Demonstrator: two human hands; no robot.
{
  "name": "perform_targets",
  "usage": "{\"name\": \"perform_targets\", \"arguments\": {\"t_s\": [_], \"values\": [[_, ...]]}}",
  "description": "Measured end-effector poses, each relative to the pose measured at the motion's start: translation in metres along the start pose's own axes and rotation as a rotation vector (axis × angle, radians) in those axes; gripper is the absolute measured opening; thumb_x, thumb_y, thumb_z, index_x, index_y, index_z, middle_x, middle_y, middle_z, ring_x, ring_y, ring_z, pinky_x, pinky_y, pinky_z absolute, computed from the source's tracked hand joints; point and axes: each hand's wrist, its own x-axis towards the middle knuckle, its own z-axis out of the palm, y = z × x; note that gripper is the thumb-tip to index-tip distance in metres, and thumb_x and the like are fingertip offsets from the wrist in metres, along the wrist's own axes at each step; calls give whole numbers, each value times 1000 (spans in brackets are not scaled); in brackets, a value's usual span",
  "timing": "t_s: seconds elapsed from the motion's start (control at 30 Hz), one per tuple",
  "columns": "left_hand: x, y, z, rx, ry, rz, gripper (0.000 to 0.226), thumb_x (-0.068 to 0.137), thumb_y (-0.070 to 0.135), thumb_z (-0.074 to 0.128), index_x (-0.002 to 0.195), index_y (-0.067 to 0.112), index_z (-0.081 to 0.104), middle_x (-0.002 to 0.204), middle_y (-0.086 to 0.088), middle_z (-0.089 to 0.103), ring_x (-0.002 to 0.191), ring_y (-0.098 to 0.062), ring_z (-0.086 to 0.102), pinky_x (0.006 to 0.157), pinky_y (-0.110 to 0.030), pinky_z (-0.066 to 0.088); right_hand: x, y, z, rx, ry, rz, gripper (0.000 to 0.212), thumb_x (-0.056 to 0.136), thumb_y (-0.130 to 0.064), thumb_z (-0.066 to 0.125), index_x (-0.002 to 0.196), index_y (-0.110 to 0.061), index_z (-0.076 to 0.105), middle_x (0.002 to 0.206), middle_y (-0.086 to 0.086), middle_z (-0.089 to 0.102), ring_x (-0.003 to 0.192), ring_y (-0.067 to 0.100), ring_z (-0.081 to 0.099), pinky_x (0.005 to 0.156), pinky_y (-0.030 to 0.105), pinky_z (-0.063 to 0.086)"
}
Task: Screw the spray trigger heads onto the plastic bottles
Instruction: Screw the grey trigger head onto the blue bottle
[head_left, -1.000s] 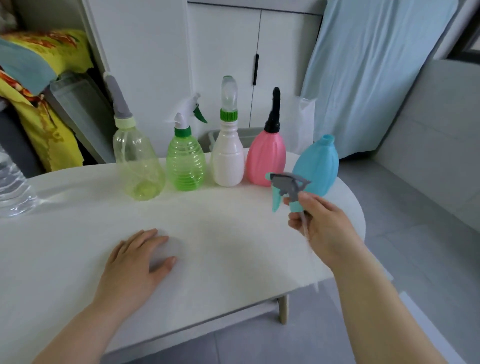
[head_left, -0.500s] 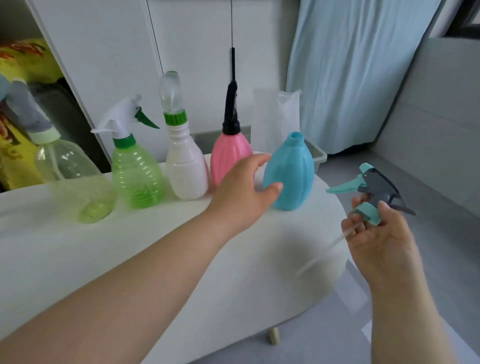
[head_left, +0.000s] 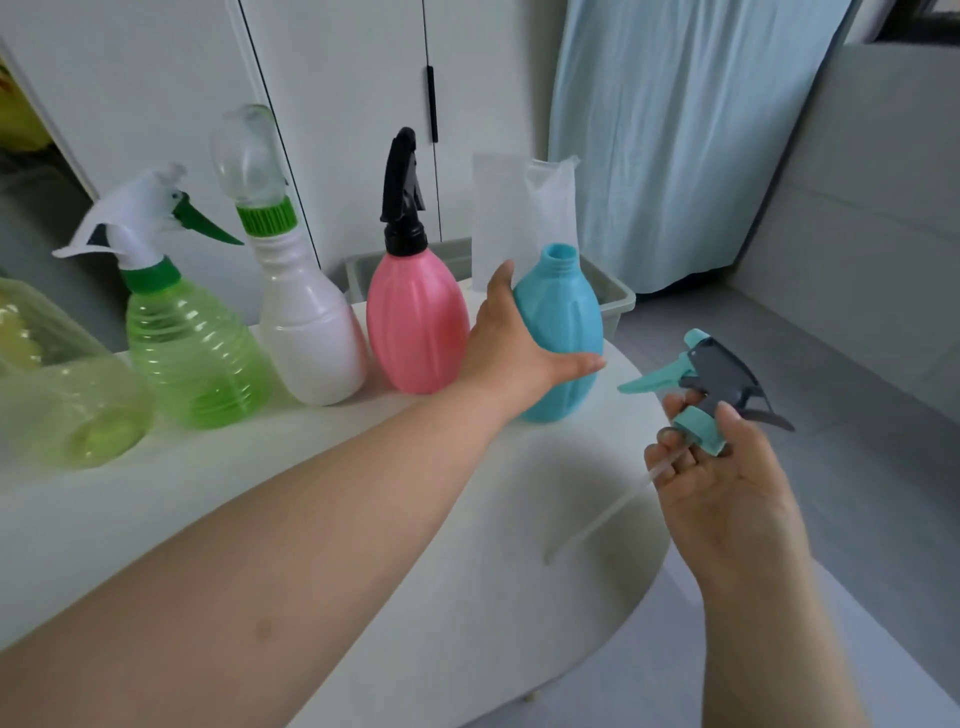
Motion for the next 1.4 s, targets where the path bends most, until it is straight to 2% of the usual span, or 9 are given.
{"name": "perform_targets", "arguments": {"t_s": [0.17, 0.27, 0.37, 0.57, 0.67, 0.8, 1.0, 1.17, 1.4], "values": [[-8, -2, 2, -36, 55, 44, 96, 56, 31, 81, 130, 22, 21, 123, 4, 43, 113, -18, 44, 93, -31, 39, -1, -7, 1, 35, 28, -22, 18, 91, -22, 39, 88, -15, 55, 65, -6, 69, 51, 5, 55, 54, 13, 49], [-22, -1, -9, -109, 72, 121, 80, 56, 25, 81, 115, 26, 28, 96, 22, 39, 90, -1, 45, 70, -6, 37, -5, -13, 3, 52, 26, -44, 20, 92, -22, 38, 87, -15, 56, 65, -7, 69, 53, 6, 59, 56, 14, 51], [-41, -1, -32, -201, 84, 169, 74, 55, 20, 82, 104, 34, 28, 92, 25, 40, 84, 12, 45, 61, 6, 35, -13, -19, 7, -29, 11, -56, 27, 92, -27, 38, 81, -22, 62, 69, -11, 70, 64, 4, 65, 63, 17, 53], [-101, -20, -99, -260, 92, 141, 66, 44, 33, 79, 93, 48, 39, 96, 26, 51, 79, 23, 50, 61, -1, 43, -37, -25, 42, 74, -58, -86, 47, 91, -25, 41, 55, -23, 72, 67, -11, 71, 63, 1, 65, 66, 13, 52], [-131, -27, -127, -233, 103, 96, 71, 33, 46, 73, 95, 51, 38, 99, 27, 50, 81, 23, 50, 59, 1, 41, -51, -23, 71, 214, -122, -110, 28, 81, -24, 50, 62, -22, 71, 70, -7, 73, 67, 3, 66, 71, 14, 53], [-165, -38, -159, -112, 113, 61, 83, 38, 35, 80, 99, 58, 28, 101, 36, 40, 83, 31, 41, 62, 2, 40, -72, -12, 109, 283, -209, -126, 20, 66, -25, 56, 56, -19, 71, 69, -3, 74, 68, 5, 69, 66, 16, 55], [-200, -48, -187, 21, 121, 10, 77, 42, 30, 87, 91, 56, 33, 97, 34, 43, 84, 30, 40, 62, -5, 39, -94, 7, 141, 227, -284, -82, 27, 75, -23, 53, 58, -17, 73, 69, -3, 74, 68, 7, 69, 63, 18, 55], [-209, -51, -193, 37, 115, -6, 75, 35, 40, 76, 94, 58, 32, 99, 33, 43, 88, 28, 39, 65, -6, 37, -101, 14, 151, 92, -348, -92, 22, 69, -25, 55, 86, -12, 59, 73, -4, 74, 69, 8, 69, 63, 18, 53], [-216, -61, -190, 11, 110, -1, 80, 46, 27, 86, 95, 58, 31, 101, 35, 41, 91, 22, 42, 70, -8, 36, -110, 26, 159, -83, -385, -119, 17, 64, -24, 58, 76, -13, 62, 69, -4, 73, 66, 11, 69, 64, 21, 55]]}}
